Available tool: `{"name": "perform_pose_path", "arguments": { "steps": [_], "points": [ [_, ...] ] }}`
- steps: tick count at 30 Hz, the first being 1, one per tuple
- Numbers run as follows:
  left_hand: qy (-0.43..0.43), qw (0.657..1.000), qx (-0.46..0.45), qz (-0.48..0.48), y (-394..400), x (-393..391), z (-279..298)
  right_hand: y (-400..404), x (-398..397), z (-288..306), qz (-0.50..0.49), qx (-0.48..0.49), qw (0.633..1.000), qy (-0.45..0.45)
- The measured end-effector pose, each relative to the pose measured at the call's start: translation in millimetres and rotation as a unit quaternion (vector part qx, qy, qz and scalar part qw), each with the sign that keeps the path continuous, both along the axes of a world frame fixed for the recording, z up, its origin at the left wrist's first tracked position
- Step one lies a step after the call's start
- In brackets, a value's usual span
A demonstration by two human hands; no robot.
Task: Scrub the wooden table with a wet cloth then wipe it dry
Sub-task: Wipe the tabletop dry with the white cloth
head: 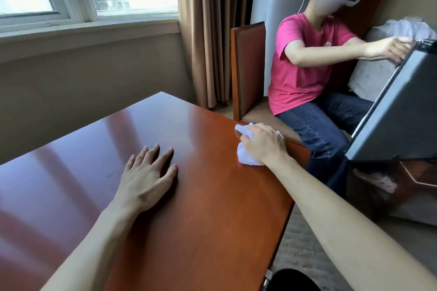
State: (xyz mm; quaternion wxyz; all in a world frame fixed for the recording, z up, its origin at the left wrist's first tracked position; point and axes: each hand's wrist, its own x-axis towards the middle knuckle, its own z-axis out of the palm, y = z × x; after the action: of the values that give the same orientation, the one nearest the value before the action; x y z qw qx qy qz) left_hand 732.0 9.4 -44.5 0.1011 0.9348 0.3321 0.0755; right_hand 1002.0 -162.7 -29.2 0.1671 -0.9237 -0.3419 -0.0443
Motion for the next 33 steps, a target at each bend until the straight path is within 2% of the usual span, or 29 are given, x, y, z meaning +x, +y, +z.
{"name": "perform_pose_path", "arguments": {
  "steps": [4,8,11,16,19,21,23,26,29,31,33],
  "points": [
    [-0.005,1.0,0.007,0.005,2,1,-1,34,32,2,-0.031,-0.012,0.999,0.003],
    [0.0,1.0,-0.007,0.01,-2,0,5,31,29,-2,-0.032,0.011,0.999,-0.008],
    [0.012,1.0,-0.015,0.009,-3,-1,10,6,-4,-7,-0.013,0.042,0.998,-0.033],
    [0.055,0.998,-0.041,-0.014,3,-1,16,-65,-103,-7,0.068,0.053,0.996,-0.007],
    [0.017,0.997,-0.048,-0.061,-8,4,23,-107,-149,-6,0.11,0.085,0.99,0.002],
    [-0.012,0.993,-0.048,-0.106,-30,5,18,-117,-139,-4,0.124,0.088,0.988,0.028],
    [0.005,0.992,-0.027,-0.125,-46,4,10,-107,-92,-3,0.093,0.06,0.994,0.013],
    [-0.001,0.994,-0.016,-0.112,-47,3,8,-87,-11,5,-0.018,0.028,0.999,0.019],
    [-0.009,0.994,-0.009,-0.105,-42,5,7,-67,9,12,-0.099,0.004,0.995,0.018],
    [-0.008,0.994,-0.008,-0.107,-44,5,4,-61,-24,8,-0.043,-0.004,0.999,-0.033],
    [-0.017,0.994,-0.012,-0.106,-45,5,5,-67,-66,-3,0.072,0.007,0.996,-0.052]
  ]
}}
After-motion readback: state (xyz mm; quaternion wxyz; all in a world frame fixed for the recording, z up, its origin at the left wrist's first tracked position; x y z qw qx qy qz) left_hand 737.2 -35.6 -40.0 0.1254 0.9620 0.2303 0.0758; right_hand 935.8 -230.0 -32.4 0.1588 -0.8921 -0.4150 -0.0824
